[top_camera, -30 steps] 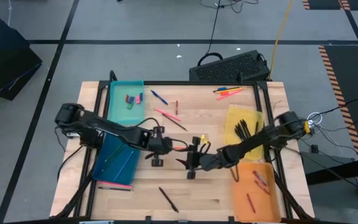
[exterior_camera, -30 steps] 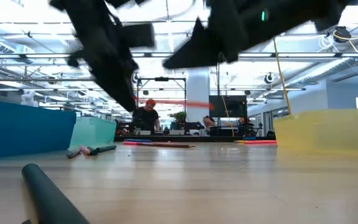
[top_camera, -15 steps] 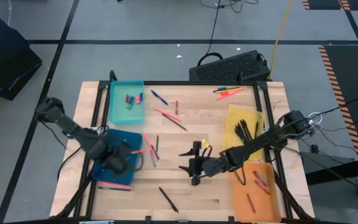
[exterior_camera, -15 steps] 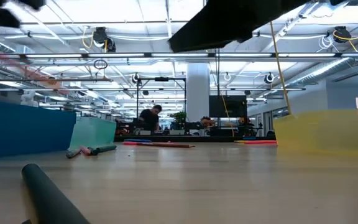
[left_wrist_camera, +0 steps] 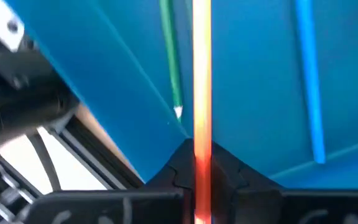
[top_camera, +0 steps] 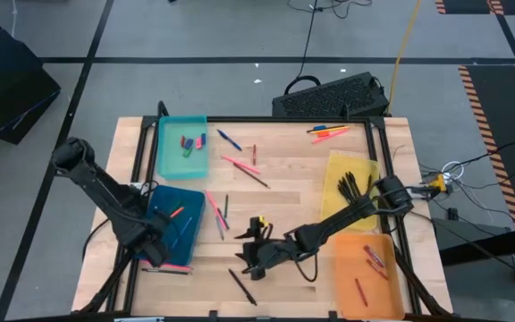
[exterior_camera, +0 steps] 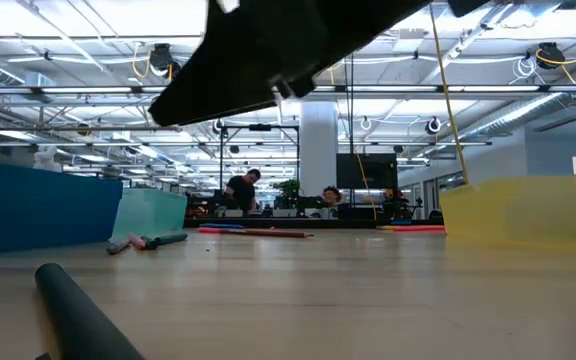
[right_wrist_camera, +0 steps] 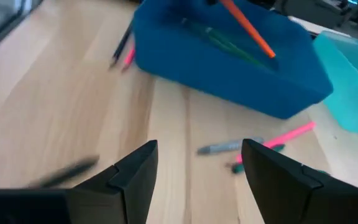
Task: Sort crayons/erasers/pens/pencils in bins
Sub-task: Put the orange colored pencil into the blue bin, then adjust the crayons
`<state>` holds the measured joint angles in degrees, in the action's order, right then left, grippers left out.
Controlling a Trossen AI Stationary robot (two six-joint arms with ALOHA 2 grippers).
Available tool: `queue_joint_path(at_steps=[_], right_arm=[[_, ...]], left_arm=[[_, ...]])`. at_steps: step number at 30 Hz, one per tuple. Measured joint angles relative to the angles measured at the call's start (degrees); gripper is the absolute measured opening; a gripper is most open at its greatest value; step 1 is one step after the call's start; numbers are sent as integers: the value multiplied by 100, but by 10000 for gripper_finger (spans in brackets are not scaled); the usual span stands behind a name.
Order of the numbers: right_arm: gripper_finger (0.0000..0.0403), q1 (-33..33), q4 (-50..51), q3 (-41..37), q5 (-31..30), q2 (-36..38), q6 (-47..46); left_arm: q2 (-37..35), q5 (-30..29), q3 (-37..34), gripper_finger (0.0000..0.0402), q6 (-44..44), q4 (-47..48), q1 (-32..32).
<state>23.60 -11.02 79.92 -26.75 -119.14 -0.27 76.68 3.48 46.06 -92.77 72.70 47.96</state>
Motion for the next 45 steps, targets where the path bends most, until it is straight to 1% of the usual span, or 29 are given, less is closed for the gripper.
queue_joint_path(at_steps=[2,5,9,12,15,18,20,22,25,27,31,34,39,45], right_arm=[[226,-149,-310,111,0,-153,-358],[224,-403,-378,364,-39,-434,-704],[207,-617,-229,974,-219,-1016,-843],[194,-686,296,1645,-399,-1463,-935],[183,-808,731,2183,-648,-1764,-984],[175,-1019,1040,2456,-652,-1927,-1362],[174,-1151,1208,2514,-571,-1977,-1674],[174,-1272,1345,2514,-344,-2014,-1867],[175,-1351,1492,2514,169,-2036,-1909],[175,-1313,1648,2514,324,-2028,-1824],[175,-1213,2034,2517,271,-2019,-1730],[175,-1187,2364,2532,278,-2006,-1932],[175,-1107,2901,2540,211,-1924,-2000],[174,-1034,4004,2536,221,-1725,-2162]], left_arm=[[0,44,-93,32,-415,-80,85],[1,48,-202,71,-655,-182,148],[-3,-10,-233,127,-550,-252,151],[-131,-78,-233,171,-332,-222,147],[-486,-373,-233,210,-252,-220,147],[-929,-901,-231,235,-292,-187,170],[-1188,-1222,-231,242,-309,-160,172],[-1404,-1473,-231,244,-239,-130,168],[-1633,-1747,-231,245,-202,-26,168],[-1726,-1860,-229,245,-201,83,162],[-1783,-1881,-229,246,-201,203,162],[-1781,-1887,-230,246,-199,219,162],[-1781,-1894,-229,246,-155,222,162],[-1781,-1902,-229,246,-140,222,220]])
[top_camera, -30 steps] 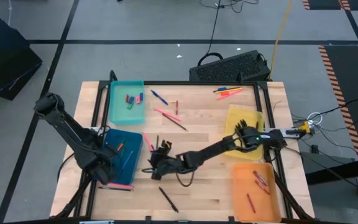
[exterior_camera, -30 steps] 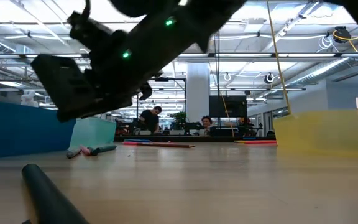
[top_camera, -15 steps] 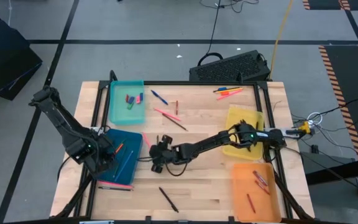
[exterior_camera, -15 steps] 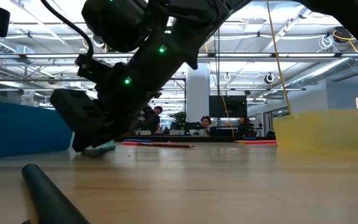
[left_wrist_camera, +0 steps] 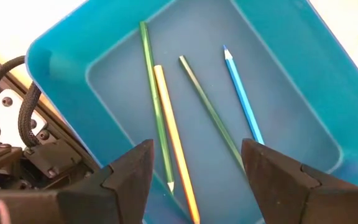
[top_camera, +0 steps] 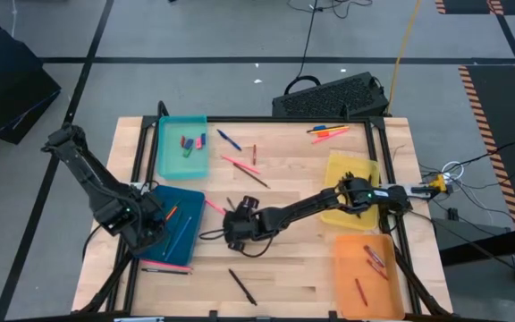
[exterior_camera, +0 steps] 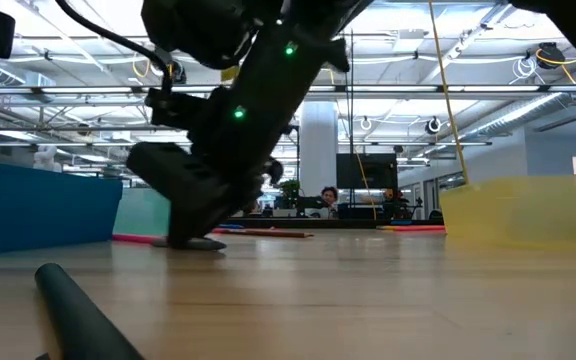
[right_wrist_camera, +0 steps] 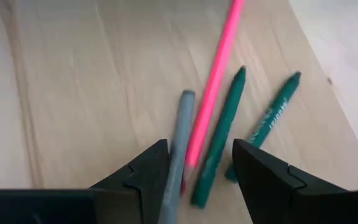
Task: Sort crayons/erasers/pens/pencils in bins
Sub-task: Adjust the crayons, then put the pink colored pencil into the blue bin
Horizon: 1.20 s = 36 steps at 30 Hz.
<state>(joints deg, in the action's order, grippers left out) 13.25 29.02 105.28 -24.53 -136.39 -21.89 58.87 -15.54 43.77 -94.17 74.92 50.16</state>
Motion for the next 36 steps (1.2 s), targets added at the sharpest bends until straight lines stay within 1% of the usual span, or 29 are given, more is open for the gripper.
queue_joint_path(at_steps=[6,8,10,12,16,19,21,26,28,32,36], right_arm=[[157,69,797,-11,38,147,34],[157,101,852,-27,33,228,60],[161,131,674,-52,60,327,202],[171,158,194,-66,19,415,414],[199,147,-1186,-34,-295,542,1018],[213,-26,-2123,-93,-353,414,1287],[213,-180,-2425,-152,-258,271,1292],[197,-567,-2670,-150,284,-84,785],[190,-643,-2514,-149,383,-215,666],[174,-626,-2186,-161,586,-273,640],[145,-578,-2091,-381,602,-259,639]], left_arm=[[2,-7,0,246,-30,-9,143],[4,-11,0,246,-46,-15,186],[2,-46,0,246,-48,-7,220],[2,-240,0,246,-39,-7,261],[1,-1072,0,246,373,-161,355],[-4,-1426,0,246,800,-353,360],[-4,-1640,0,246,1152,-428,360],[-9,-2138,0,246,2219,-463,358],[-8,-2215,0,246,2471,-465,358],[-9,-2232,2,246,2638,-464,355],[-9,-2254,2,246,2606,-464,355]])
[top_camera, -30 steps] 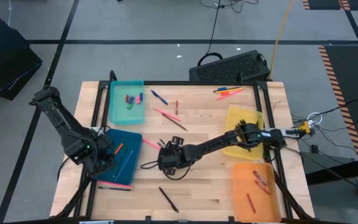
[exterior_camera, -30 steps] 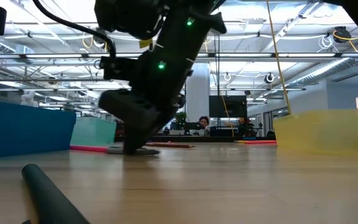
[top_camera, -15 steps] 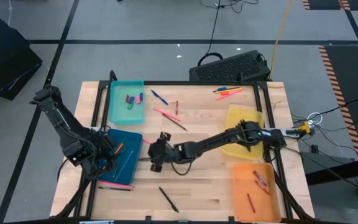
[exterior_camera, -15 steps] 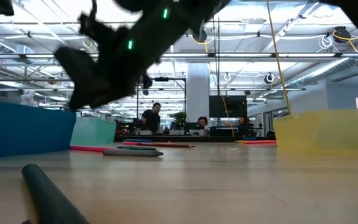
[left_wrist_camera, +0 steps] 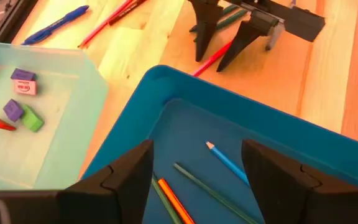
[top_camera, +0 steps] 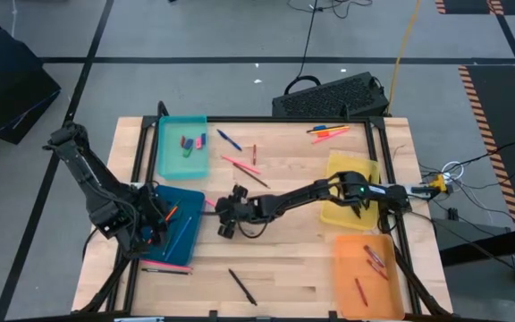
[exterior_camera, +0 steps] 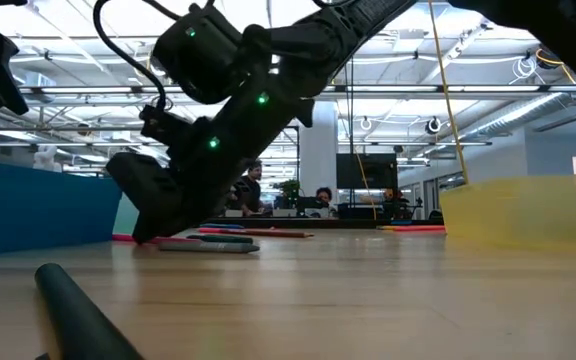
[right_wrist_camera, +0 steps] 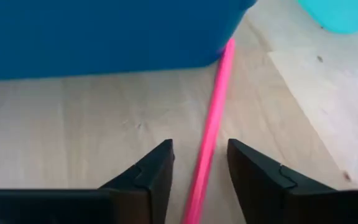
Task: Sort crayons/erasers/pens/pencils in bins
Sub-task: Put the pink colored pencil into the blue bin
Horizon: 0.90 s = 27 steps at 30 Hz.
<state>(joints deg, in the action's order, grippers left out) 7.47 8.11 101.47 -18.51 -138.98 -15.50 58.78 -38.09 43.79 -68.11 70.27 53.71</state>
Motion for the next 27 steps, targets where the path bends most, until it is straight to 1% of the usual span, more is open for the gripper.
queue_joint_path(at_steps=[5,10,13,17,19,22,27], right_arm=[[93,34,446,-46,188,-1,-68],[37,54,649,-50,189,-3,-187],[13,70,773,-50,187,-4,-312],[10,138,893,-61,156,85,-403],[12,196,932,-61,-47,207,-474],[12,292,1115,-80,-507,411,-470],[11,400,1212,-109,-924,738,-269]], left_arm=[[0,-2,0,246,-99,-3,0],[0,-2,0,246,-81,-4,0],[0,0,0,246,-111,-6,0],[0,15,0,246,-140,-9,0],[0,16,0,246,-140,-12,0],[0,-12,0,246,-147,-28,0],[0,-120,0,246,-90,-76,0]])
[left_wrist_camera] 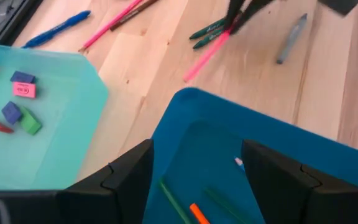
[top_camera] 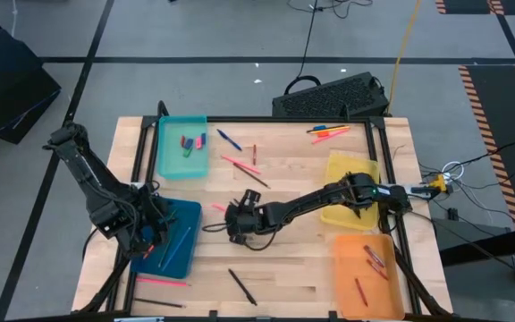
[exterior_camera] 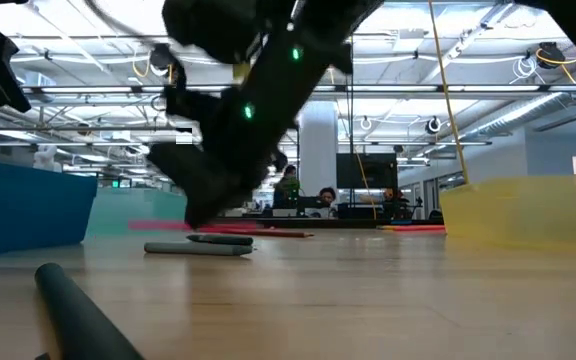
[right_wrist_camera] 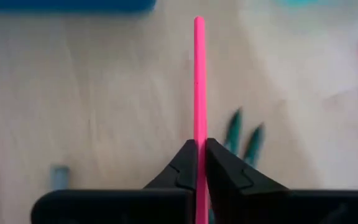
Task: Sort crayons/erasers/pens/pencils in bins
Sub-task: Put the pink colored pencil into the blue bin
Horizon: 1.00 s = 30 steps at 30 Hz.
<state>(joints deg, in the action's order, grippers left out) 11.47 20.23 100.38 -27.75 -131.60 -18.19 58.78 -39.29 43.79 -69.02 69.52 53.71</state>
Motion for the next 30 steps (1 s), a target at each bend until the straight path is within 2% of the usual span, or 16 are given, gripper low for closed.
queue_joint_path(at_steps=[4,10,12,18,21,23,26,28,30], right_arm=[[10,86,19,26,-318,304,316],[10,418,-163,18,-596,566,974],[10,530,-281,29,-674,647,1200],[9,909,-647,22,-694,729,1309],[9,1225,-909,28,-996,835,1366],[9,1423,-1248,-41,-1277,867,1558],[9,1633,-2015,-400,-1406,1051,1818],[9,1675,-2728,-796,-1394,1260,1869],[9,1682,-3573,-1332,-1396,1513,1949]], left_arm=[[2,-152,0,246,461,-355,1],[29,-194,-9,246,2070,-2006,43],[48,-248,-9,246,2364,-2241,35],[48,21,-11,246,2196,-2119,42],[49,30,-13,246,1955,-2132,149],[38,-191,-116,246,1871,-2330,324],[28,-1001,-562,246,1782,-2998,657],[37,-1474,-990,246,1922,-3859,766],[48,-1653,-1398,246,2398,-4939,693]])
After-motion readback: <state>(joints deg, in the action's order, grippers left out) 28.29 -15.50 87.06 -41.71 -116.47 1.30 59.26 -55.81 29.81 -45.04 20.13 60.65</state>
